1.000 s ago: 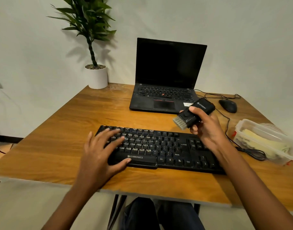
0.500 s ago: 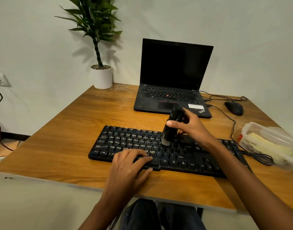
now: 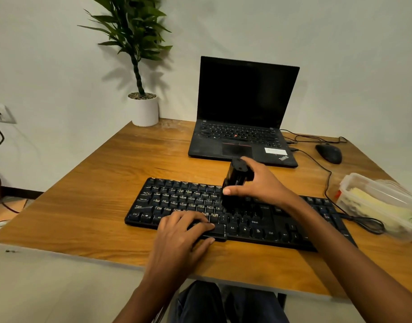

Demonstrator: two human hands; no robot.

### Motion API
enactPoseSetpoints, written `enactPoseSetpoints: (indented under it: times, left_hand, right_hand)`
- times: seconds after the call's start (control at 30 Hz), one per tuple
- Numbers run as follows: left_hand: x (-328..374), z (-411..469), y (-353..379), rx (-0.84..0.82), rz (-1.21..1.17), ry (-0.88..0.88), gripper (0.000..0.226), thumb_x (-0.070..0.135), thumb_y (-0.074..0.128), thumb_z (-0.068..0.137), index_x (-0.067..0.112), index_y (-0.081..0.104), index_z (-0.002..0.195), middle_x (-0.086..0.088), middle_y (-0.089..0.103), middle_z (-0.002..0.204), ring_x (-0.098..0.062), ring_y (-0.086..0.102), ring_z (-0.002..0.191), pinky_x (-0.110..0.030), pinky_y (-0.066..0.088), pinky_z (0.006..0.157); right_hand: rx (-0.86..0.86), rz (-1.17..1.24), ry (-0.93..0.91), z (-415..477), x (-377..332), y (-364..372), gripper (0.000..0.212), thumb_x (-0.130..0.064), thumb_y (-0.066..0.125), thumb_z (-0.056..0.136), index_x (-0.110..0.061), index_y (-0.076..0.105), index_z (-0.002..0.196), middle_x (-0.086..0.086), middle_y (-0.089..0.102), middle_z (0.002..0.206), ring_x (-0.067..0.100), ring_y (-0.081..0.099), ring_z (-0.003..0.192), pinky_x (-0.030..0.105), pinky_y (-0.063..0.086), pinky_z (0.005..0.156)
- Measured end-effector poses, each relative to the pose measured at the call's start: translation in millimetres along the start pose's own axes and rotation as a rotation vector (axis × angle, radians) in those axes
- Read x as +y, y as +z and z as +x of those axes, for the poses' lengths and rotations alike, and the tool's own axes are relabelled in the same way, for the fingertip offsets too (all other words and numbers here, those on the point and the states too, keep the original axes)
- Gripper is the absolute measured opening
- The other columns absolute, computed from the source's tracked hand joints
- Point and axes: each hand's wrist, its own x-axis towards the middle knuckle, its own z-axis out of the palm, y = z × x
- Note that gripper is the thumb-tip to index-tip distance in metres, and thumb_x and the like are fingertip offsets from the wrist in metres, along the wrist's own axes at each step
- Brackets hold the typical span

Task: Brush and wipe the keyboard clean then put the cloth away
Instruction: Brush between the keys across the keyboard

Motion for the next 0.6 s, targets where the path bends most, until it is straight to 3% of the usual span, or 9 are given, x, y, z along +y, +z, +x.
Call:
enactPoseSetpoints:
  times: [0.07, 0.1, 0.2, 0.3, 0.37, 0.43, 0.53, 0.6]
  left_hand:
    - [0.1, 0.3, 0.5, 0.004, 0.002, 0.000, 0.031, 0.048, 0.047, 0.080, 0.031, 0.067, 0.097, 0.013, 0.062, 0.099, -0.005, 0.044, 0.093, -0.027, 0.038, 0.071]
    - [0.0, 0.4, 0.5, 0.007, 0.003, 0.001, 0.031, 0.048, 0.047, 0.080, 0.031, 0.067, 0.096, 0.013, 0.062, 0.099, -0.005, 0.044, 0.093, -0.027, 0.038, 0.071]
    - [-0.3, 0.2, 0.4, 0.007, -0.002, -0.002, 0.030, 0.048, 0.047, 0.080, 0.031, 0.067, 0.095, 0.013, 0.063, 0.098, -0.004, 0.044, 0.093, -0.027, 0.039, 0.070]
    - [-0.6, 0.5, 0.1, 0.010, -0.015, -0.008, 0.030, 0.048, 0.047, 0.080, 0.032, 0.067, 0.095, 0.014, 0.063, 0.098, -0.004, 0.044, 0.092, -0.027, 0.040, 0.070]
    - [-1.2, 0.5, 0.0, 0.013, -0.037, -0.019, 0.030, 0.049, 0.047, 0.080, 0.032, 0.067, 0.095, 0.014, 0.063, 0.098, -0.004, 0.044, 0.092, -0.027, 0.040, 0.070]
    - [-1.9, 0.8, 1.3, 0.016, -0.045, -0.031, 0.031, 0.049, 0.047, 0.080, 0.032, 0.068, 0.095, 0.014, 0.063, 0.098, -0.004, 0.044, 0.093, -0.028, 0.040, 0.071]
    - [-3.2, -0.5, 4.0, 0.018, -0.046, -0.035, 0.031, 0.050, 0.048, 0.079, 0.033, 0.067, 0.096, 0.014, 0.063, 0.098, -0.004, 0.044, 0.093, -0.028, 0.039, 0.071]
    - [-3.6, -0.3, 4.8, 0.015, -0.042, -0.031, 0.031, 0.050, 0.048, 0.079, 0.032, 0.067, 0.095, 0.014, 0.063, 0.098, -0.004, 0.044, 0.093, -0.028, 0.039, 0.071]
  right_hand:
    - [-0.160, 0.108, 0.003, -5.2, -2.8, -2.7, 0.060, -0.037, 0.083, 0.053, -0.020, 0.055, 0.102, -0.012, 0.064, 0.087, -0.002, 0.063, 0.076, 0.010, 0.049, 0.061]
    - [-0.178, 0.124, 0.011, -3.5, -2.8, -3.6, 0.053, -0.031, 0.084, 0.057, -0.020, 0.054, 0.099, -0.012, 0.063, 0.086, -0.001, 0.065, 0.077, 0.010, 0.049, 0.061]
    - [0.010, -0.023, 0.004, 11.7, -3.3, -4.1, 0.075, -0.028, 0.083, 0.066, -0.013, 0.044, 0.128, -0.010, 0.054, 0.111, 0.010, 0.057, 0.107, 0.012, 0.041, 0.082]
    - [0.155, -0.129, -0.019, 17.0, -4.1, 1.2, 0.090, -0.034, 0.082, 0.065, -0.010, 0.036, 0.137, 0.006, 0.060, 0.118, 0.025, 0.057, 0.109, 0.026, 0.045, 0.083]
    - [0.154, -0.137, -0.053, 11.1, -8.2, 4.2, 0.080, -0.030, 0.082, 0.065, -0.009, 0.041, 0.130, 0.003, 0.063, 0.107, 0.021, 0.060, 0.099, 0.030, 0.047, 0.082]
    - [0.074, -0.145, -0.089, 4.8, -7.2, 3.4, 0.061, -0.031, 0.084, 0.063, -0.013, 0.050, 0.110, -0.006, 0.059, 0.091, 0.014, 0.058, 0.087, 0.033, 0.047, 0.077]
    - [-0.162, 0.014, -0.023, -1.1, -1.9, -2.2, 0.043, -0.025, 0.084, 0.064, -0.013, 0.051, 0.090, -0.004, 0.060, 0.082, 0.004, 0.063, 0.071, 0.021, 0.051, 0.061]
    - [-0.197, 0.080, 0.028, -0.1, 0.3, -3.3, 0.048, -0.031, 0.084, 0.059, -0.015, 0.051, 0.091, -0.001, 0.062, 0.085, 0.003, 0.065, 0.071, 0.017, 0.053, 0.058]
